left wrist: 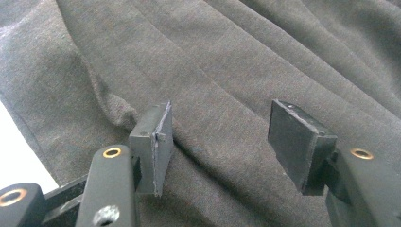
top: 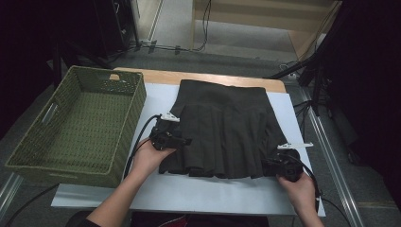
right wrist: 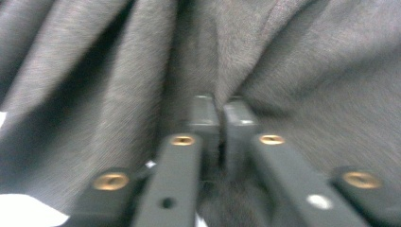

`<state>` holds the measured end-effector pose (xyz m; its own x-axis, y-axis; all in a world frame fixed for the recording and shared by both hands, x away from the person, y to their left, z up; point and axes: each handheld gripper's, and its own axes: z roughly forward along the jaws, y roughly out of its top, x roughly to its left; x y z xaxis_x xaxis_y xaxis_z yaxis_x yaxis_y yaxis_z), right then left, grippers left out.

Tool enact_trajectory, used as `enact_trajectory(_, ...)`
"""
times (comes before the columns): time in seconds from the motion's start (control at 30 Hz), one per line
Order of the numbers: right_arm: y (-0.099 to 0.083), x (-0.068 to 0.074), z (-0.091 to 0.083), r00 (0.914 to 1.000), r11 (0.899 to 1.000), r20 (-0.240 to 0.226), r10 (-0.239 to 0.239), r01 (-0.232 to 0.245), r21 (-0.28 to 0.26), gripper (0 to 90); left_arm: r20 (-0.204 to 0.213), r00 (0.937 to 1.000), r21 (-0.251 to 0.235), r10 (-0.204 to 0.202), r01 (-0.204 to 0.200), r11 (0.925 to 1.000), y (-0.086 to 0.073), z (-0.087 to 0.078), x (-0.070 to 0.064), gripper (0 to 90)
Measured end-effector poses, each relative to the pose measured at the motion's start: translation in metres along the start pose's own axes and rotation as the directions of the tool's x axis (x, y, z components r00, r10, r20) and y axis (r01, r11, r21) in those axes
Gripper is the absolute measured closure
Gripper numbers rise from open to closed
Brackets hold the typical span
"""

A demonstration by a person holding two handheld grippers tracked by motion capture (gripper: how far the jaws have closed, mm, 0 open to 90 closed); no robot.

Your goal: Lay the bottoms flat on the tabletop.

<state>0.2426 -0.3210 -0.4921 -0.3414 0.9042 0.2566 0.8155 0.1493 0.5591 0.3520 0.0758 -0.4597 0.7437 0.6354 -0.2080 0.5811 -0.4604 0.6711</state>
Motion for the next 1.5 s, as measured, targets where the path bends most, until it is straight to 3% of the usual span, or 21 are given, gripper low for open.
enact_trajectory(0.13, 0.002, 0.011, -0.030, 0.9999, 0.999, -0.009, -0.006, 0.005, -0.051, 86.5, 0.010, 0.9999, -0.009, -0.012, 0.012, 0.9999, 0.001, -0.001, 0.002, 41.7)
enact_trajectory(0.27, -0.010, 0.014, -0.054, 0.9998, 0.993, -0.001, 0.022, -0.022, -0.117, 84.9, 0.010, 0.9999, -0.009, -0.007, 0.007, 0.9999, 0.001, -0.001, 0.001, 41.7)
enact_trajectory(0.3, -0.013, 0.014, -0.058, 0.9995, 0.991, -0.006, 0.032, -0.032, -0.129, 80.7, 0.012, 0.9999, -0.015, -0.012, 0.012, 0.9998, 0.001, -0.002, 0.001, 41.7)
enact_trajectory(0.33, -0.016, 0.014, -0.062, 0.9994, 0.988, 0.011, 0.033, -0.031, -0.152, 70.2, 0.013, 0.9998, -0.017, -0.013, 0.014, 0.9998, 0.001, -0.003, 0.001, 41.7)
enact_trajectory(0.37, -0.018, 0.014, -0.066, 0.9982, 0.983, 0.052, 0.032, -0.022, -0.181, 67.1, 0.015, 0.9998, -0.018, -0.013, 0.013, 0.9998, 0.001, -0.003, 0.002, 41.7)
enact_trajectory(0.47, -0.020, 0.014, -0.071, 0.9952, 0.973, 0.097, 0.014, 0.008, -0.230, 60.0, 0.014, 0.9998, -0.015, -0.014, 0.014, 0.9998, 0.001, -0.002, 0.001, 41.7)
enact_trajectory(0.53, -0.019, 0.014, -0.069, 0.9966, 0.974, 0.082, 0.010, 0.009, -0.227, 59.8, 0.013, 0.9999, -0.009, -0.009, 0.009, 0.9999, 0.001, -0.002, 0.001, 41.7)
enact_trajectory(0.73, -0.017, 0.011, -0.070, 0.9919, 0.969, 0.127, 0.009, 0.022, -0.246, 53.1, 0.014, 0.9998, -0.007, -0.011, 0.011, 0.9999, 0.001, -0.001, 0.002, 41.7)
enact_trajectory(0.87, -0.017, 0.003, -0.070, 0.9927, 0.974, 0.116, 0.034, -0.007, -0.225, 57.1, 0.015, 0.9998, -0.011, -0.011, 0.011, 0.9999, 0.001, -0.002, 0.002, 41.7)
enact_trajectory(1.03, -0.017, -0.010, -0.060, 0.9909, 0.983, 0.128, 0.042, -0.018, -0.185, 59.1, 0.013, 0.9998, -0.019, -0.013, 0.013, 0.9997, 0.002, -0.005, 0.002, 41.7)
enact_trajectory(1.07, -0.016, -0.013, -0.059, 0.9912, 0.982, 0.121, 0.052, -0.029, -0.185, 62.4, 0.016, 0.9997, -0.017, -0.016, 0.016, 0.9997, 0.002, -0.007, 0.002, 41.7)
enact_trajectory(1.1, -0.015, -0.016, -0.058, 0.9921, 0.983, 0.111, 0.058, -0.037, -0.179, 72.3, 0.020, 0.9997, -0.017, -0.015, 0.016, 0.9997, 0.002, -0.008, 0.001, 41.6)
enact_trajectory(1.17, -0.016, -0.026, -0.052, 0.9940, 0.989, 0.088, 0.064, -0.052, -0.139, 81.9, 0.019, 0.9998, -0.010, -0.003, 0.003, 0.9999, 0.000, -0.009, -0.001, 41.7)
enact_trajectory(1.23, -0.021, -0.033, -0.043, 0.9937, 0.994, 0.077, 0.081, -0.074, -0.082, 84.2, 0.020, 0.9998, 0.002, 0.004, -0.004, 1.0000, -0.001, -0.009, -0.003, 41.6)
enact_trajectory(1.3, -0.028, -0.039, -0.036, 0.9924, 0.993, 0.049, 0.113, -0.110, -0.050, 85.2, 0.021, 0.9998, 0.001, 0.005, -0.005, 1.0000, -0.002, -0.009, -0.003, 41.7)
enact_trajectory(1.43, -0.034, -0.040, -0.031, 0.9926, 0.994, 0.057, 0.107, -0.106, -0.022, 84.3, 0.021, 0.9998, 0.000, -0.001, 0.001, 1.0000, -0.004, -0.011, -0.002, 41.7)
enact_trajectory(1.5, -0.036, -0.040, -0.032, 0.9922, 0.995, 0.088, 0.088, -0.084, -0.055, 67.8, 0.020, 0.9998, -0.005, -0.002, 0.002, 1.0000, -0.005, -0.012, -0.001, 41.7)
